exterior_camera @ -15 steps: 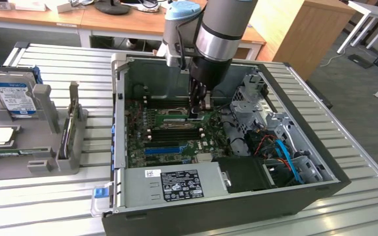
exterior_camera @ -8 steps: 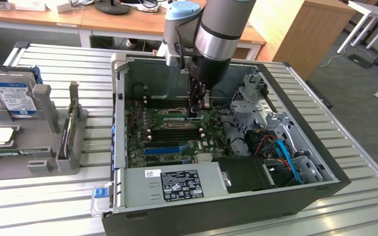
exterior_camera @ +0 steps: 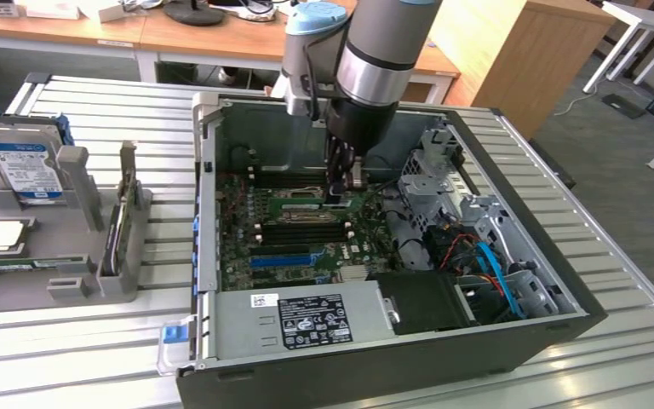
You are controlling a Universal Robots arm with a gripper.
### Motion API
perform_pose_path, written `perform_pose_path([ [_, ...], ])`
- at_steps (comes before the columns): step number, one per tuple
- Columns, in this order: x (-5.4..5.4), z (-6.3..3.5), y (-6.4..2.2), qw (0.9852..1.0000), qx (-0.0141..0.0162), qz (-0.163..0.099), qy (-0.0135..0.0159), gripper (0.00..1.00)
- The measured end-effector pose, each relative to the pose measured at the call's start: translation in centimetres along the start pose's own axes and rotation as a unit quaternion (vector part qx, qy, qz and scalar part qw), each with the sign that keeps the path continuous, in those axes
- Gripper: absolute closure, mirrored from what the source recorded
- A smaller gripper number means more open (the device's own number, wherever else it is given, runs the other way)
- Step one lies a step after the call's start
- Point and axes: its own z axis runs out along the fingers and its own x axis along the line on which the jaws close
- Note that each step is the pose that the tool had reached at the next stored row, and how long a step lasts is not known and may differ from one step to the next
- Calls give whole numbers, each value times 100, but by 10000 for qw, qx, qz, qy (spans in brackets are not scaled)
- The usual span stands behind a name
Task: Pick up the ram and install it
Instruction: 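Insert the ram into the slot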
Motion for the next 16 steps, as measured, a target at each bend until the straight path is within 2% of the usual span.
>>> perform_pose_path([
  [5, 1, 63, -2, 10000, 0, 0, -1, 88],
  [11, 1, 72, -2, 10000, 0, 0, -1, 88],
  [16, 2, 117, -3, 10000, 0, 0, -3, 88],
])
